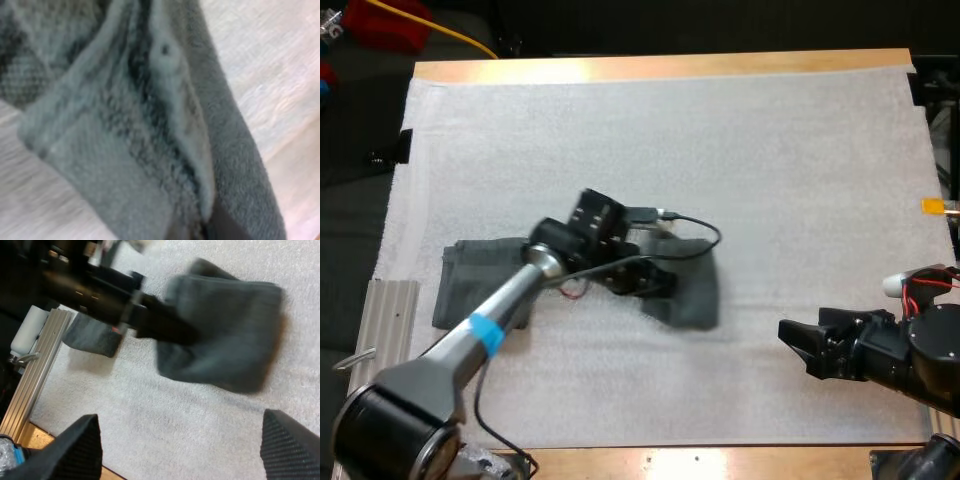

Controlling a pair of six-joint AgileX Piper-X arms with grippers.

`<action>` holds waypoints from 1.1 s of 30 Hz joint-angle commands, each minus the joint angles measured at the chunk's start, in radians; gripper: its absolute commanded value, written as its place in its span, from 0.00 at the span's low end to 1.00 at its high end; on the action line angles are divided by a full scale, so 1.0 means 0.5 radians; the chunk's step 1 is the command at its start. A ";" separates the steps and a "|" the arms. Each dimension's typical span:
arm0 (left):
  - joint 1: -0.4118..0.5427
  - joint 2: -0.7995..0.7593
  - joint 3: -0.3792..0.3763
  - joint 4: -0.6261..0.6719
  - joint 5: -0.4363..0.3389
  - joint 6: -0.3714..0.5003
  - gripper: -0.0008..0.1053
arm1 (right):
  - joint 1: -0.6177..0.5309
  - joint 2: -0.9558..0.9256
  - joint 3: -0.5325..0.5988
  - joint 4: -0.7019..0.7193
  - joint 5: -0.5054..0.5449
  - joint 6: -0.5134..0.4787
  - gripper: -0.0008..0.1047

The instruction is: Pick towel from pile, fold and stack

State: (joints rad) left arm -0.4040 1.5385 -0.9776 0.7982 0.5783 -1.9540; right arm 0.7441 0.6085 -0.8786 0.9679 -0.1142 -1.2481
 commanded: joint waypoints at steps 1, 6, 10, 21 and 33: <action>0.046 -0.051 -0.038 0.131 -0.073 0.130 0.01 | 0.002 -0.006 -0.007 0.004 -0.002 -0.009 0.63; 0.226 -0.141 -0.181 0.540 -0.339 0.453 0.01 | 0.002 -0.006 -0.007 0.004 -0.002 -0.009 0.63; 0.355 -0.194 -0.277 0.760 -0.539 0.625 0.01 | 0.002 -0.006 -0.007 0.004 -0.002 -0.009 0.63; 0.732 -0.232 -0.303 1.002 -0.894 0.808 0.01 | 0.002 -0.006 -0.007 0.004 -0.002 -0.009 0.63; 1.064 -0.232 -0.301 0.984 -1.083 0.854 0.01 | 0.002 -0.006 -0.007 0.004 -0.002 -0.009 0.63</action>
State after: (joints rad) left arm 0.1281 1.4306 -1.1225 1.2960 0.0525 -1.5350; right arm 0.7441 0.6085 -0.8786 0.9679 -0.1142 -1.2481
